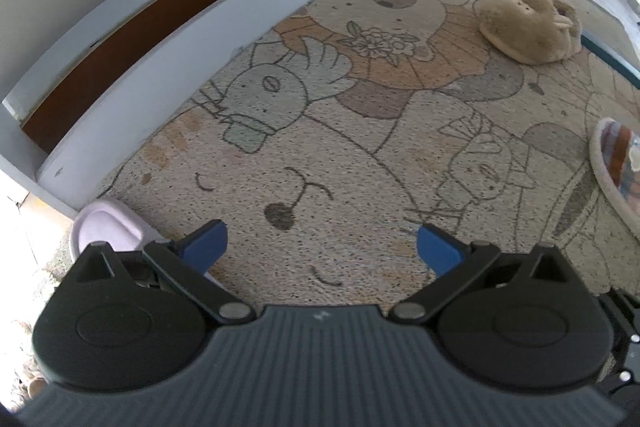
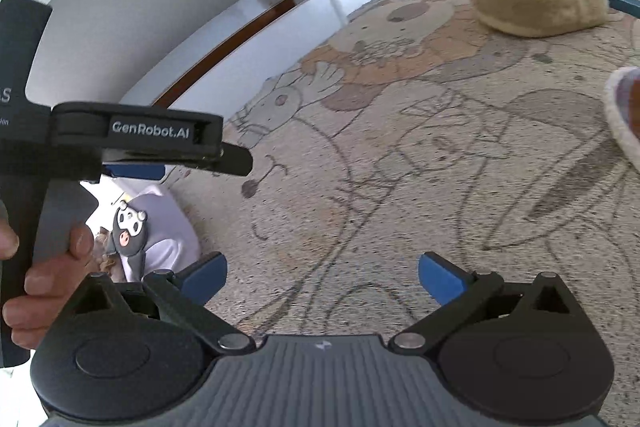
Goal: Organize scattered shoes
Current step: 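Move both tools to the second lilac Kuromi slide beside the striped slipper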
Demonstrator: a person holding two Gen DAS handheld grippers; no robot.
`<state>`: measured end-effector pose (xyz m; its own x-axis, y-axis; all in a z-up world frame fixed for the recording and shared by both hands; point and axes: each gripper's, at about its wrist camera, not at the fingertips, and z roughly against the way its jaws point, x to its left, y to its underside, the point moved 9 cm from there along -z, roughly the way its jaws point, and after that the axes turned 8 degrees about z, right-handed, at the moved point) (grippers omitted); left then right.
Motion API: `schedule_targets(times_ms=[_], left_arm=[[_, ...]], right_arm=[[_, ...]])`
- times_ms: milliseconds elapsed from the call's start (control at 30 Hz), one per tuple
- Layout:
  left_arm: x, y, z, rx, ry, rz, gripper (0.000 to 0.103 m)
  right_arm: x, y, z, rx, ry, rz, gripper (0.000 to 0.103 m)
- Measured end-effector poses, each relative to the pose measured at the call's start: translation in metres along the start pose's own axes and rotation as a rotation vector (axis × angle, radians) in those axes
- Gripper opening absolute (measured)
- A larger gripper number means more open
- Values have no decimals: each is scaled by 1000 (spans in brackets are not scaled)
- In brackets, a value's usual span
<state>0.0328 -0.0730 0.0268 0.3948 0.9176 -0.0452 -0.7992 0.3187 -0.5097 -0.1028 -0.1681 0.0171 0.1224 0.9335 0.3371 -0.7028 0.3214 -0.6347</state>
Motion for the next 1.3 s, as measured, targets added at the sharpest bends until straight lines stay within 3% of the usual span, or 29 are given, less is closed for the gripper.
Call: schedule_targets(times_ms=[333, 767, 1300], left_arm=[[-46, 7, -3, 23, 54, -37, 103], [-117, 17, 0, 27, 115, -132, 103], [-186, 27, -2, 50, 172, -239, 103]], right_arm=[[-36, 1, 29, -45, 70, -32, 102], [-111, 4, 81, -140, 211, -170, 103], [-159, 21, 119, -189, 277, -275, 102]])
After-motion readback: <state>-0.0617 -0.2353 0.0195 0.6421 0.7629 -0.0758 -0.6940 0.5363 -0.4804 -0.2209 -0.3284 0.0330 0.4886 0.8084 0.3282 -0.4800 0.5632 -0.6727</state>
